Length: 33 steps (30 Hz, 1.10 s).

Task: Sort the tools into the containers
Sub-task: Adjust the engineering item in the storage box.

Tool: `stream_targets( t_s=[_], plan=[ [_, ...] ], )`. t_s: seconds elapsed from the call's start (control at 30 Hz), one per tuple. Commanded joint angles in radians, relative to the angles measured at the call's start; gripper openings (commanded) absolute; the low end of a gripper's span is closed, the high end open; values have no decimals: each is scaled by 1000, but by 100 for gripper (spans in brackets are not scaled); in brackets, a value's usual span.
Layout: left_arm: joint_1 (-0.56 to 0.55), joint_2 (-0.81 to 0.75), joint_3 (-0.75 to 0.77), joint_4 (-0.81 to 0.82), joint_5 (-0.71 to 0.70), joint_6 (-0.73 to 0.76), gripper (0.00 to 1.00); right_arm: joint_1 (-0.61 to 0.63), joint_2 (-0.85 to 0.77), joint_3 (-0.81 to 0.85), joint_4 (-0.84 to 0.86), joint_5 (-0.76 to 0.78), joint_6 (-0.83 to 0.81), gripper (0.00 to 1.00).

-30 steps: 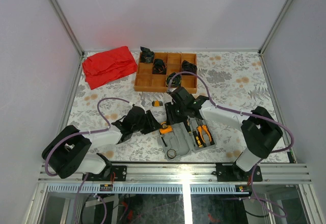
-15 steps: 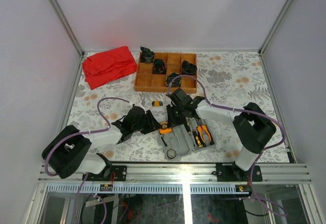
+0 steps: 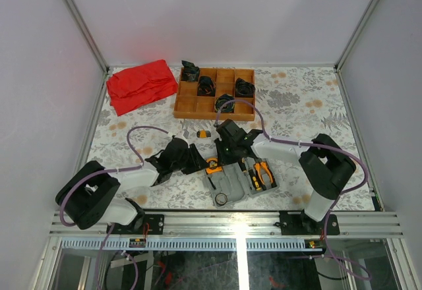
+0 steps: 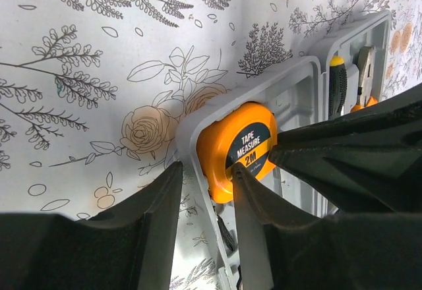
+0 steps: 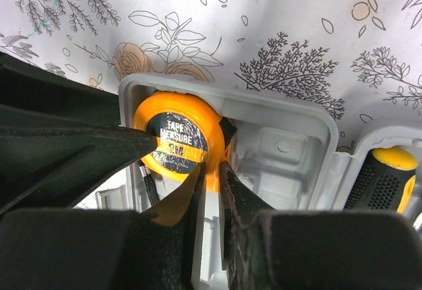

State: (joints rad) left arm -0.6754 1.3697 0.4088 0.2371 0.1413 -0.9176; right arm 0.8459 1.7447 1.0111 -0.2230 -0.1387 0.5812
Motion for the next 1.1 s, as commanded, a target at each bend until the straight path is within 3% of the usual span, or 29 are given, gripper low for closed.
stream_targets(
  t_s=[0.0,0.23,0.47,0.67,0.87,1.07],
  plan=[
    [-22,15,-21,22,31,16,33,96,150,-17,-20,94,-20,12],
    [-22,-17,-29,-2,11,21,32,115,120,-9,-25,109,-17,14],
    [29,-40,31,-57,14,62,33,115,-49,-1,18,88,-50,38],
    [128,-23,74,-95,61,104,35,115,-199,3,7,191,-64,49],
    [196,-53,116,-148,80,131,46,75,-275,-21,-105,339,-22,54],
    [223,-119,143,-237,36,149,49,8,-336,-116,-120,214,-8,53]
  ],
)
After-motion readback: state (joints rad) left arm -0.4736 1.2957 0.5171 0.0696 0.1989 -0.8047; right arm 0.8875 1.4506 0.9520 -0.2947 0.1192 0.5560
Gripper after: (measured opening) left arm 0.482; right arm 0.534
